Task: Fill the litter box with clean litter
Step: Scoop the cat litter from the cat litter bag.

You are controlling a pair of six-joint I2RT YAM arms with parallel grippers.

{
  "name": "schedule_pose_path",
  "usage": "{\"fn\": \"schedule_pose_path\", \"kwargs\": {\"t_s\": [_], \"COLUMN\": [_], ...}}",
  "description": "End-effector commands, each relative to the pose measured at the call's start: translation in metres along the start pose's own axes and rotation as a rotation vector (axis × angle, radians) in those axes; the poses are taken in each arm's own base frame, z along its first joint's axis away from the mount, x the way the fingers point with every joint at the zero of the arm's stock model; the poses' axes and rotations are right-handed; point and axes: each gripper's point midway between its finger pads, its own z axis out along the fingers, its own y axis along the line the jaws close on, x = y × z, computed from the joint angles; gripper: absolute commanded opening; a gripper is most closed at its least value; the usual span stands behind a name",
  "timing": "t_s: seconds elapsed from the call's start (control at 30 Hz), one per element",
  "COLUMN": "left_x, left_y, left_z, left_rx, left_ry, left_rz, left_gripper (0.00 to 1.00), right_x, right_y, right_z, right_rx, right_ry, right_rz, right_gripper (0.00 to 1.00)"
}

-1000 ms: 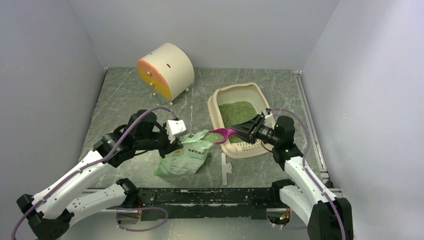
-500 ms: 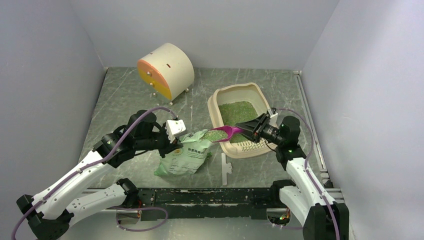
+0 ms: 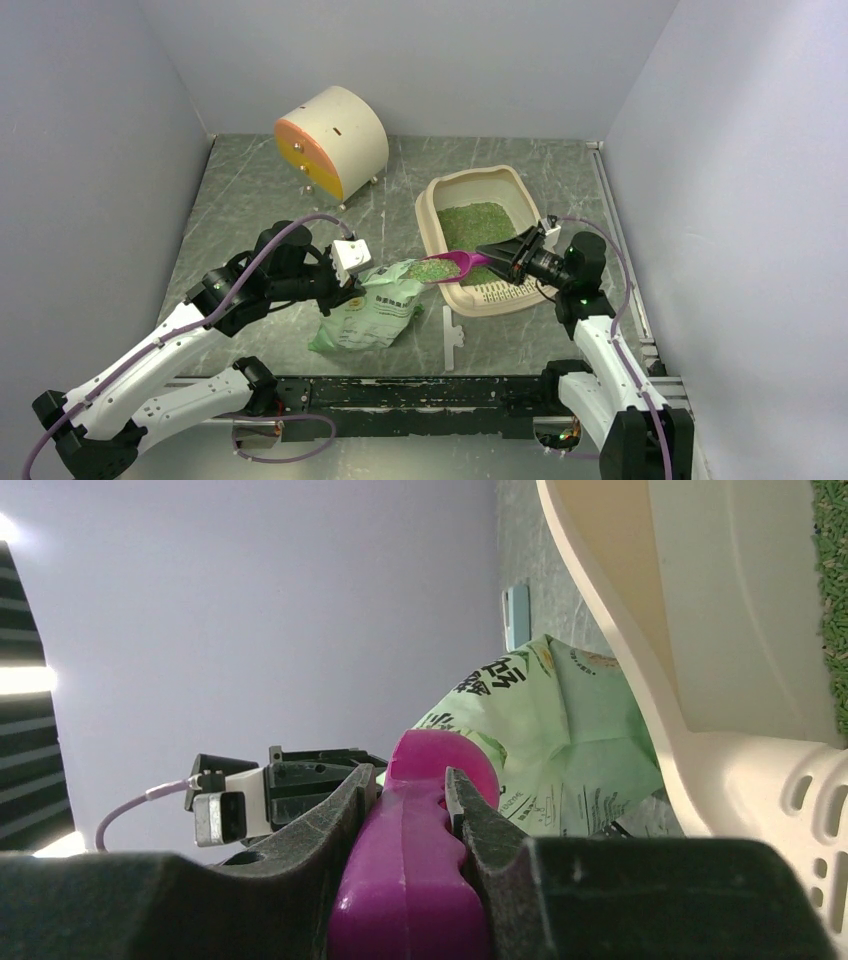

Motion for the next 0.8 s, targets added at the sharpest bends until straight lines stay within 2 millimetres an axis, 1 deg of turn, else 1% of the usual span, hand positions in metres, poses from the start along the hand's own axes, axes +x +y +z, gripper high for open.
{"fn": "schedule_pose_path", "kwargs": {"t_s": [0.0, 0.37, 0.47, 0.57, 0.7, 0.77], "left_x": [-0.054, -0.057, -0.059, -0.060, -0.063, -0.063], "left_y": [0.004, 0.003, 0.003, 0.003, 0.002, 0.002], "left_z": [-0.007, -0.007, -0.008, -0.007, -0.005, -0.004], "left_rx": [-0.017, -0.017, -0.017, -0.014, -0.004, -0.002], "left_ry": [-0.211, -0.220, -0.224, -0.233, -0.240, -0.240], "left_rz": [0.068, 0.066, 0.065, 0.063, 0.059, 0.057], "left_gripper": [0.05, 0.05, 0.05, 0.05, 0.05, 0.05], "right_x": [0.002, 0.001, -0.002, 0.007, 0.009, 0.017], "right_y": [0.012, 0.011, 0.010, 0.017, 0.010, 0.012], "right_z": [-0.005, -0.008, -0.007, 0.001, 0.001, 0.007], "right_rx": [-0.032, -0.032, -0.021, -0.028, -0.027, -0.049], "right_ry": [0.013, 0.010, 0.001, 0.040, 0.036, 0.044], "right_rz": [-0.026, -0.021, -0.028, -0.054, -0.005, 0.006], "right_gripper": [0.00, 0.00, 0.00, 0.00, 0.00, 0.00]}}
